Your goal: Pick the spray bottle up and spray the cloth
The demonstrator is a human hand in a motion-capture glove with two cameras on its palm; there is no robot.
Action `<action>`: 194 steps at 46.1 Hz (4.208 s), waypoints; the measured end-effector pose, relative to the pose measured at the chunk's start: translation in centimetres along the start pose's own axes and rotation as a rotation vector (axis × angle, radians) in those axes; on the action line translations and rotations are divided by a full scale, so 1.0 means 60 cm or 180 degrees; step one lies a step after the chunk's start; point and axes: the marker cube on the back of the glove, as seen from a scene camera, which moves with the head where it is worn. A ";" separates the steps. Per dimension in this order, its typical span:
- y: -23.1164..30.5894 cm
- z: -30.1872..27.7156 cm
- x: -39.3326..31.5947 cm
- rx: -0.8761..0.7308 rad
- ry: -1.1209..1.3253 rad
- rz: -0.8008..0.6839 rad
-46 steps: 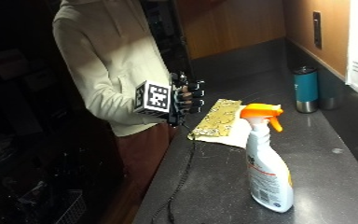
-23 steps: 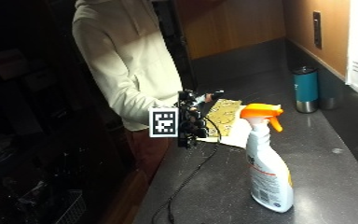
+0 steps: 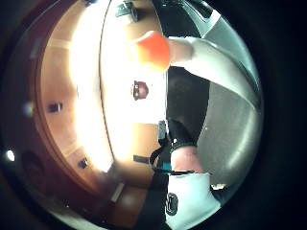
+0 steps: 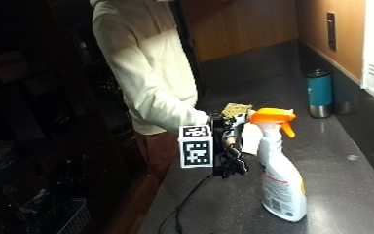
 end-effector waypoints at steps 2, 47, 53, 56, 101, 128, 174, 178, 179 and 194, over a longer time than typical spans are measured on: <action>-0.009 0.006 -0.003 0.0022 -0.0020 0.0028; -0.168 0.093 -0.048 0.0542 0.0253 0.0367; -0.197 0.104 -0.053 0.0363 0.0501 0.0200; -0.209 0.110 -0.057 0.0190 0.0665 0.0088; 0.282 0.140 -0.186 -0.3582 0.4804 -0.3796; 0.519 0.150 -0.108 -0.3125 0.5929 -0.4913; 0.825 0.140 -0.407 -0.5202 -0.0032 -0.2717; 0.854 0.149 -0.399 -0.5269 -0.0294 -0.2460; 0.866 0.152 -0.396 -0.5284 -0.0363 -0.2398; 1.100 0.226 -0.295 -0.5655 -0.0724 -0.1767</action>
